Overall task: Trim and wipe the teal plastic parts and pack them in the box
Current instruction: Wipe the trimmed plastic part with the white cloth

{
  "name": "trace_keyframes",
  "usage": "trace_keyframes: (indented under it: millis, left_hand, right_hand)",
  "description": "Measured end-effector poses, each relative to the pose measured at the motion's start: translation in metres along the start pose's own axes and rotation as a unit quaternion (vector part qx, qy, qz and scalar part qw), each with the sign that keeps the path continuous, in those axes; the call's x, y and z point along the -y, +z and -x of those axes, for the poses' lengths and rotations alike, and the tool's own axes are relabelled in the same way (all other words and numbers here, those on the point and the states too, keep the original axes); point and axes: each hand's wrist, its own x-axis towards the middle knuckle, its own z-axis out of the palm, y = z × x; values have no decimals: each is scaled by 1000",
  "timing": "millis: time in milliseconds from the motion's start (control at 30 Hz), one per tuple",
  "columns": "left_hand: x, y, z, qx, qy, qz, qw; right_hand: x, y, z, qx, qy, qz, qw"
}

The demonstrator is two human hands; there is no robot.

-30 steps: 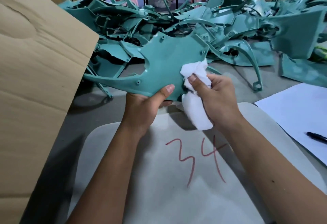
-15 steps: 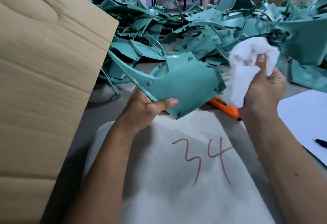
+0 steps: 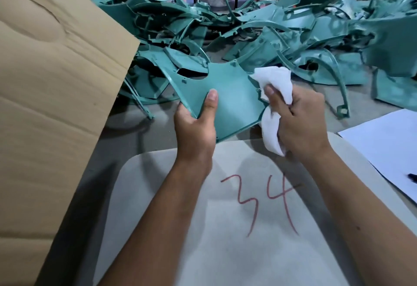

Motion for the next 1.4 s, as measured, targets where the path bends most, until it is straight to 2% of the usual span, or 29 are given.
trace_keyframes:
  millis: [67,167,200,233,333,367,433,633,667,733,767,833,900,967,1000,1067,1100,1167,1200,1233,1300,1367,1400]
  left_hand:
    - [-7,-4,-1,28,28,-35,999]
    - [-16,-14,-6,75,56,-62,994]
    - [-19,-15,-5,77,54,-65,993]
    - [-21,-15,-4,85,52,-74,992]
    - [-25,-12,2,136,54,-111,983]
    - [-26,-13,2,146,52,-117,981]
    - [-31,-16,0,160,32,-110,980]
    - [-36,-20,-3,229,-19,-112,967]
    - [-37,-23,-4,240,-24,-120,963]
    - [-39,-31,-7,259,-27,-133,956]
    - [-38,-36,-8,257,-25,-139,956]
    - [-36,-39,-10,231,-21,-143,962]
    - [-31,-37,-9,230,-12,-147,962]
    - [-23,-35,-8,234,-3,-164,958]
    - [-21,-32,-8,225,5,-181,957]
    - [-20,-31,-9,204,34,-214,955]
    - [-19,-30,-9,182,46,-218,958]
    - [-16,-35,-13,134,138,-303,933]
    - [-16,-33,-11,91,120,-299,942]
    - [-16,-31,-10,80,107,-273,953]
    - [-15,-19,-8,83,31,-124,988]
    - [-10,-13,-7,28,-22,-55,998]
    - [-7,-12,-6,24,-54,-7,998]
  right_hand:
    - [-3,-4,-2,-50,40,-17,998]
    - [-4,-17,-10,-174,146,-107,968]
    - [-4,-19,-9,-162,140,-118,970]
    - [-2,-18,-7,-118,117,-130,978]
    - [14,-2,7,105,19,-118,987]
    - [17,3,8,132,-5,-106,986]
    - [18,6,6,138,10,-134,981]
    - [15,4,10,43,81,-156,983]
    - [14,4,9,8,118,-207,971]
    - [14,-2,2,-68,210,-329,918]
    - [12,-7,-1,-92,226,-342,907]
    - [8,-9,-3,-80,195,-334,919]
    - [11,-4,3,7,179,-320,930]
    - [20,3,12,105,118,-246,956]
    - [21,5,17,144,94,-244,954]
    - [31,9,18,170,119,-293,933]
    - [35,8,17,160,137,-314,926]
    - [32,9,13,129,117,-301,938]
    - [27,10,12,118,91,-262,954]
    - [25,10,11,112,73,-232,963]
    - [20,11,9,76,55,-206,974]
    - [16,12,8,1,62,-201,978]
    - [17,12,7,-32,68,-199,977]
